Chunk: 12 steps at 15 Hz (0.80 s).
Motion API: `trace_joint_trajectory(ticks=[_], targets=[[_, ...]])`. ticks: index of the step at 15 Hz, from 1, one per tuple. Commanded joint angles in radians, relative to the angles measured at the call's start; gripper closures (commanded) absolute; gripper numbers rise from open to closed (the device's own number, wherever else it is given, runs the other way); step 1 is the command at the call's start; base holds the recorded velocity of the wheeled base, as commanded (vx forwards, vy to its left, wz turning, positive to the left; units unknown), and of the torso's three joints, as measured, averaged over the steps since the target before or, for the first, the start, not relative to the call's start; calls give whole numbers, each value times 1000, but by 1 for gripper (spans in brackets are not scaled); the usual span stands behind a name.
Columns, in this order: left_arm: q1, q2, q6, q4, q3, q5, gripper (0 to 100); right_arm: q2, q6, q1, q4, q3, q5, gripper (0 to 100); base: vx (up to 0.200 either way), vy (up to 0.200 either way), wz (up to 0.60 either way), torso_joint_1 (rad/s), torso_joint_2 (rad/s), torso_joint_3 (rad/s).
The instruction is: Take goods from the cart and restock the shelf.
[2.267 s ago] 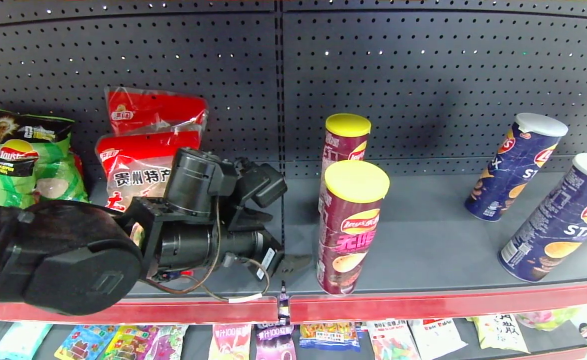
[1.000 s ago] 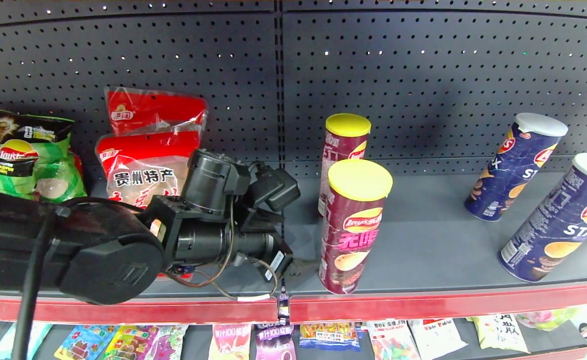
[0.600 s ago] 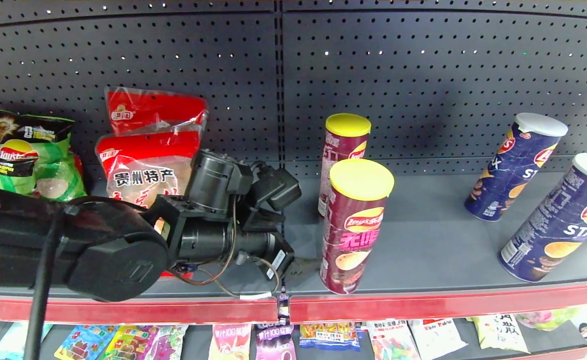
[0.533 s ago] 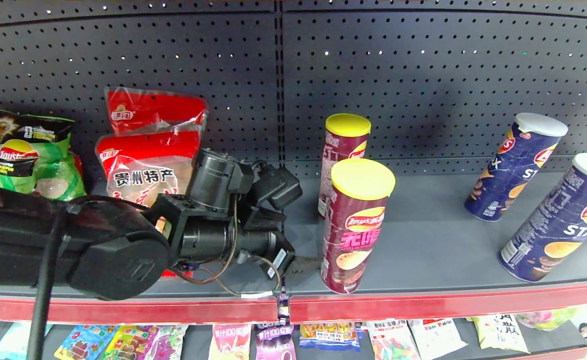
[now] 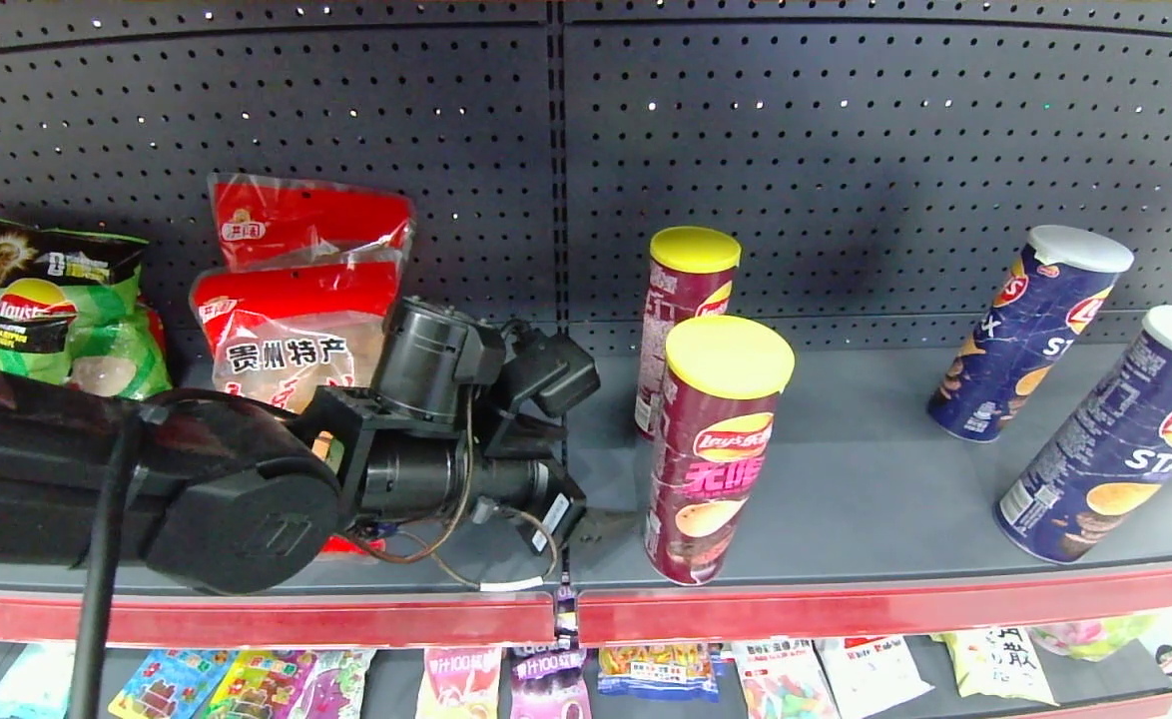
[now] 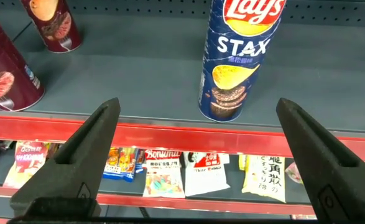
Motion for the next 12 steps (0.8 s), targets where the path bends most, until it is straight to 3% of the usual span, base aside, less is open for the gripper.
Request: trace_joint_trajectory(ticks=[1,3,5,6,8,9,11,12], targets=[[51,-98,0,-2,86,5,0,-1,0,1,-1,12,1,0,0,0,0,0,0,0],[159,-291,-8,2,198,29,0,-9,0,1,-1,32,1,0,0,0,0,0,0,0],[318,-569,-59,42,316,57,0,-40,-2,4,-1,74,2,0,0,0,0,0,0,0],[364,-660,-80,81,342,58,0,-52,-3,4,-1,89,2,0,0,0,0,0,0,0],[524,-986,-146,325,370,62,0,-103,-5,4,1,121,-1,0,0,0,0,0,0,0],[588,-1130,-200,476,364,60,0,-124,-6,4,1,132,-4,0,0,0,0,0,0,0],[617,-1377,-273,754,364,65,0,-152,-9,-6,1,158,-13,0,0,0,0,0,0,0],[619,-1473,-276,871,370,77,0,-161,-9,-16,3,167,-18,0,0,0,0,0,0,0]])
